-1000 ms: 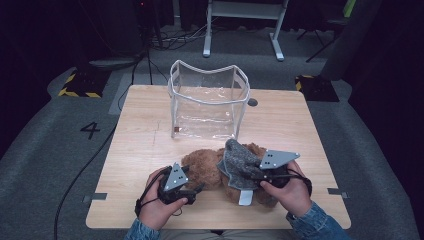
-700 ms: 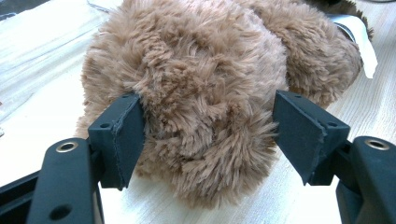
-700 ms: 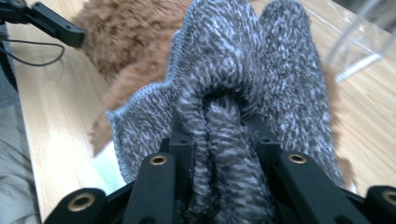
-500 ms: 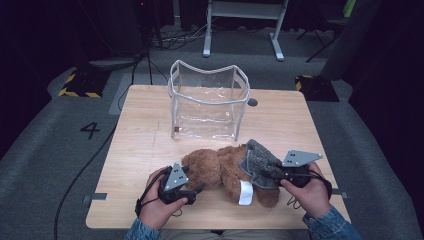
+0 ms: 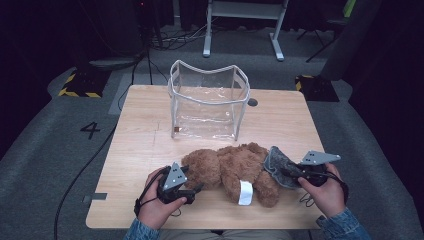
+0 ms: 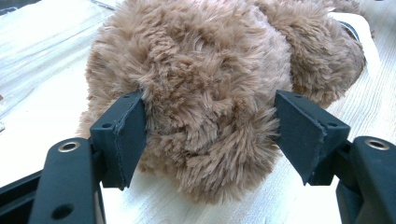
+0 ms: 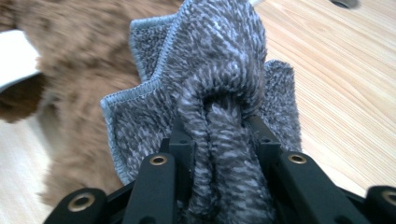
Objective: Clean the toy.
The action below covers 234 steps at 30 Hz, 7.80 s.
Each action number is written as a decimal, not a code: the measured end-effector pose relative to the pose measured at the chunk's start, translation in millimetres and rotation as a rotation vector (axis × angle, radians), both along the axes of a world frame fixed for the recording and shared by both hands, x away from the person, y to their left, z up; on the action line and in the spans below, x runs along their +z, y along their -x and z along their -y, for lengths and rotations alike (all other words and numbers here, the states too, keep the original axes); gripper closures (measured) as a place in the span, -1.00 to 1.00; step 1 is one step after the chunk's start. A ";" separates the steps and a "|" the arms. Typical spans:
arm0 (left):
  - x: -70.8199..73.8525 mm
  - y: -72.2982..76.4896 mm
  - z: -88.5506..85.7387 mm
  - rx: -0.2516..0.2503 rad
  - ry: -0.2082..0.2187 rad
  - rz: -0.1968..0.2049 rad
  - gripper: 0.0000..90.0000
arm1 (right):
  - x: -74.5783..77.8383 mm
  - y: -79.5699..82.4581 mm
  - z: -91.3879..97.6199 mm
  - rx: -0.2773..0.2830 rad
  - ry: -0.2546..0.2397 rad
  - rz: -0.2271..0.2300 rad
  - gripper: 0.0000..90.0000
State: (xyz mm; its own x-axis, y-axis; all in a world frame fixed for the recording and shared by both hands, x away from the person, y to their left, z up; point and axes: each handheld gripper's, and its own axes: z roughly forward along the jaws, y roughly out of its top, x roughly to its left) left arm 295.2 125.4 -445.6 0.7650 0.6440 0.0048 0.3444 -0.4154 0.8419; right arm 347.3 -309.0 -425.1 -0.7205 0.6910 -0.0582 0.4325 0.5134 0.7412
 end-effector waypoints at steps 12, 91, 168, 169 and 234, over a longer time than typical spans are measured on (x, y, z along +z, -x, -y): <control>-0.4 0.2 -0.6 -0.003 -0.004 -0.003 -0.37 | -14.9 -5.4 34.9 -0.117 0.016 -0.024 0.55; 39.3 28.9 -29.7 -0.008 -0.052 -0.219 0.65 | 13.6 71.1 -43.3 0.172 -0.154 -0.031 0.35; 9.5 14.7 -9.8 -0.035 -0.025 -0.277 0.69 | 14.3 56.2 -167.3 0.514 -0.017 0.170 0.57; 9.9 14.8 -9.8 -0.034 -0.023 -0.270 0.70 | 13.8 56.2 -160.7 0.509 -0.008 0.172 0.58; 27.0 35.9 -21.4 -0.068 -0.028 -0.145 0.99 | -21.7 80.7 -27.8 0.166 -0.053 0.107 0.44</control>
State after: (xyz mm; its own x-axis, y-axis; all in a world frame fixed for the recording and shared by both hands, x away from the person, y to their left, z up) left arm 259.3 146.8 -418.6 0.8008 0.5918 -0.0917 0.4319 -0.4645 0.7731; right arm 266.6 -281.1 -446.8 -0.8167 0.5670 -0.1071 0.2624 0.5303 0.8062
